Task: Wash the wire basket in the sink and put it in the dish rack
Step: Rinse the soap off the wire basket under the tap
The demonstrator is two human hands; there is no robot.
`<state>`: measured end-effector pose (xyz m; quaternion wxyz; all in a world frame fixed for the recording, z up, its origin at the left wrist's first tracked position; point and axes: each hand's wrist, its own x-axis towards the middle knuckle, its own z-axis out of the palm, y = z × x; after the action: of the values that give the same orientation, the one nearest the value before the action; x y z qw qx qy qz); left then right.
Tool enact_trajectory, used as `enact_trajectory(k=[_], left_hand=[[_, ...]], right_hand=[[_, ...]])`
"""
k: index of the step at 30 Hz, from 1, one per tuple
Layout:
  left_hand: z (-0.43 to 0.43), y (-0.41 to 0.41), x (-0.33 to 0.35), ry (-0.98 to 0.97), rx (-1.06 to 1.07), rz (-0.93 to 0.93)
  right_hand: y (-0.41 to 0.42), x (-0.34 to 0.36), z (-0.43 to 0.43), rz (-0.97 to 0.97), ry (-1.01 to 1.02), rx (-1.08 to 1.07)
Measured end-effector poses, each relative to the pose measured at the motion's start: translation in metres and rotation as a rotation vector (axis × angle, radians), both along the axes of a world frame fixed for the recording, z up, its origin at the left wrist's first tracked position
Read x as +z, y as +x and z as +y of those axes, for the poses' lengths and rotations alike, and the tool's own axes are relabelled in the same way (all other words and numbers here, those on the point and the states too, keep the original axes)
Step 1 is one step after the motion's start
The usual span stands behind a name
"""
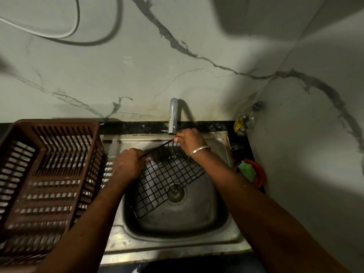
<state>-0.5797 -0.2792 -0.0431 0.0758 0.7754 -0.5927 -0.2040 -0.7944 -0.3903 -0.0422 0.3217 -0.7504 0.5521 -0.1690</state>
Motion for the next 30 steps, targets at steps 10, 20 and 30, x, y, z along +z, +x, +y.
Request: enact_trajectory(k=[10, 20, 30], left_hand=[[-0.03, -0.049, 0.005, 0.046, -0.111, -0.066], [-0.027, -0.062, -0.001, -0.092, 0.028, 0.079], [-0.024, -0.07, 0.002, -0.095, 0.068, 0.108]], right_hand=[[0.013, 0.011, 0.015, 0.114, -0.122, 0.162], [0.01, 0.007, 0.032, 0.014, -0.249, -0.058], [0.009, 0.016, 0.039, 0.043, -0.372, -0.038]])
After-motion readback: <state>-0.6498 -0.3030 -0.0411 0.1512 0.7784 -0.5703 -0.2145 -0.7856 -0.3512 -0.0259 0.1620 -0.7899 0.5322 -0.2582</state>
